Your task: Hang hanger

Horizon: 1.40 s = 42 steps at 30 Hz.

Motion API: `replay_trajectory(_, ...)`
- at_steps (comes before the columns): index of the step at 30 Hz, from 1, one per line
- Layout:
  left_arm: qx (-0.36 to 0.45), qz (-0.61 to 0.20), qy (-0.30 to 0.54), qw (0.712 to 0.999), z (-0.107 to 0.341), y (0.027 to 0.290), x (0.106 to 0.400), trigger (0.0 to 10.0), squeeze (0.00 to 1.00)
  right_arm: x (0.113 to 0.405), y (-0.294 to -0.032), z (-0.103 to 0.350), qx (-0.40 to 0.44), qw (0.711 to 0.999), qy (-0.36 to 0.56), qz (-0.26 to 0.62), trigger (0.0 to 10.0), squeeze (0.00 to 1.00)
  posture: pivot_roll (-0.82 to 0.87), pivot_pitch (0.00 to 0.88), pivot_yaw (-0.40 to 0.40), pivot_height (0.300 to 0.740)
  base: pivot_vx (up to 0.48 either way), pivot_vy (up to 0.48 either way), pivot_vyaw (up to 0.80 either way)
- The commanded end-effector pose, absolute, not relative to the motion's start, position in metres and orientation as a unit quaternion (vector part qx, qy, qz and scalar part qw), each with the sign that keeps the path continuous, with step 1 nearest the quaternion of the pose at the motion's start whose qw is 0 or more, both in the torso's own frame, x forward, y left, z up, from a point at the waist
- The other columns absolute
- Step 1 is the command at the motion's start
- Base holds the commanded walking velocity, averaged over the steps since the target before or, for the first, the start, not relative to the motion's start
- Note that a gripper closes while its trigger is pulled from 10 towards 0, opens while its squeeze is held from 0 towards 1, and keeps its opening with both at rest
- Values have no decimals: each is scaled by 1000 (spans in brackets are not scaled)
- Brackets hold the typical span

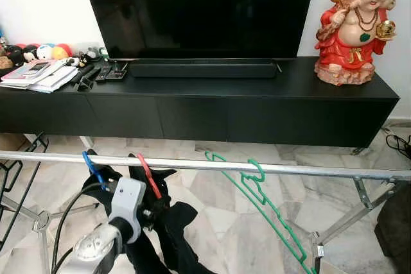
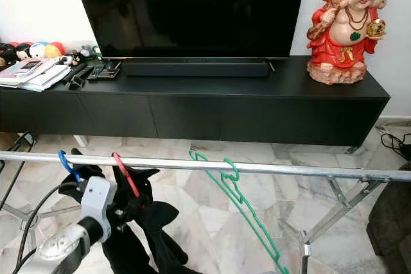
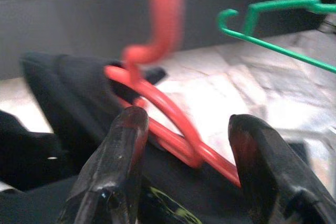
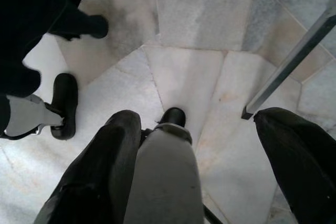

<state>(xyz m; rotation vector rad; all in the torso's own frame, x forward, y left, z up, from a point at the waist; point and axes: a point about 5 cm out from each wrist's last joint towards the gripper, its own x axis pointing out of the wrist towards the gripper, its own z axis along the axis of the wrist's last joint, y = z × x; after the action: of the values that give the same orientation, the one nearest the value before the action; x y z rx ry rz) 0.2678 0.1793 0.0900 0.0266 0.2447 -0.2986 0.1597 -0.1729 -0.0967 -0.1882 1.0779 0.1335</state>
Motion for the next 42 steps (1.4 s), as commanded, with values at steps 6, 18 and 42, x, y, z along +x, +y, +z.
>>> replay_trajectory(6,18,-87,153,984,80,184,279,10000,0,158,-155,-98,-92,852,510,78,10000,0,20,27,53,740,0,0,0)
replay_trajectory(18,28,-41,174,983,81,198,284,10000,0,153,-160,-100,-94,851,511,79,10000,0,27,41,54,740,0,0,0)
replay_trajectory(42,11,-121,194,973,86,181,291,0,0,150,-156,-101,-95,848,513,87,10000,0,27,45,57,740,0,0,0)
